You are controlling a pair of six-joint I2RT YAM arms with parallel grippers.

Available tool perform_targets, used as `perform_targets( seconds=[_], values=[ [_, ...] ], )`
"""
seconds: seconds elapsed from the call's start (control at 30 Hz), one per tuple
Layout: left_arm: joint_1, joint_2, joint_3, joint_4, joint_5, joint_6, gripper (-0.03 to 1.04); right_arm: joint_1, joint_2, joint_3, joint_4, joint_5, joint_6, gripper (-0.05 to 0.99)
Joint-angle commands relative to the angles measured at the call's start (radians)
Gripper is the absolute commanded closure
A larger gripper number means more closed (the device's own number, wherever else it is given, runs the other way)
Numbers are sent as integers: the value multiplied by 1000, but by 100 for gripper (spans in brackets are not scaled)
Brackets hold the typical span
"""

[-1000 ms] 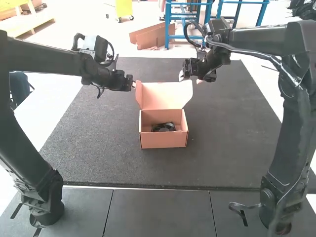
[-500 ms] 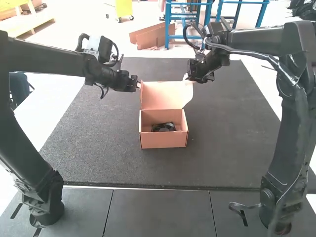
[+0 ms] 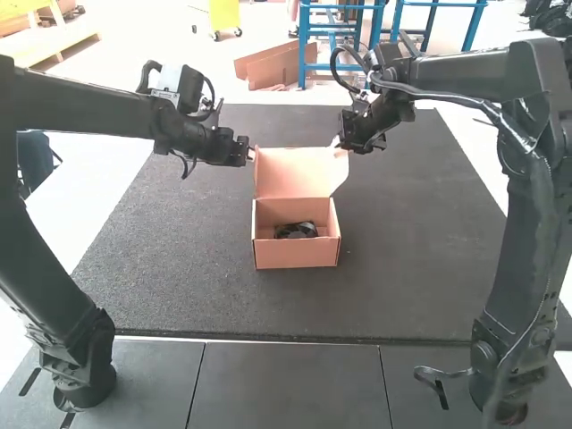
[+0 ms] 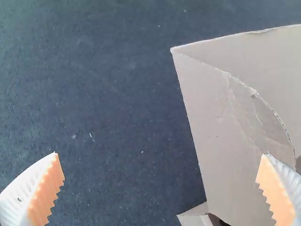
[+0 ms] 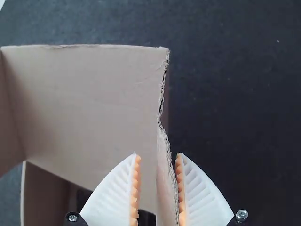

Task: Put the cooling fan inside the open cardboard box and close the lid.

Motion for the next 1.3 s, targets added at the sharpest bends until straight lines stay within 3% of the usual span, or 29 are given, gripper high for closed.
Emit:
perform_targets(
  seconds=[0.0,0.37,1.1,1.27],
  values=[
    [-9,-32,28,1,14,-7,4,-7,2,37,5,-1,10,73],
    [-12,-32,28,3,14,-9,4,-13,-5,42,0,21,12,80],
    [-29,-32,28,-2,9,-10,4,-13,-58,44,-21,48,13,80],
    [-29,-35,28,-3,9,-9,4,-10,-70,47,-26,48,13,84]
  ],
)
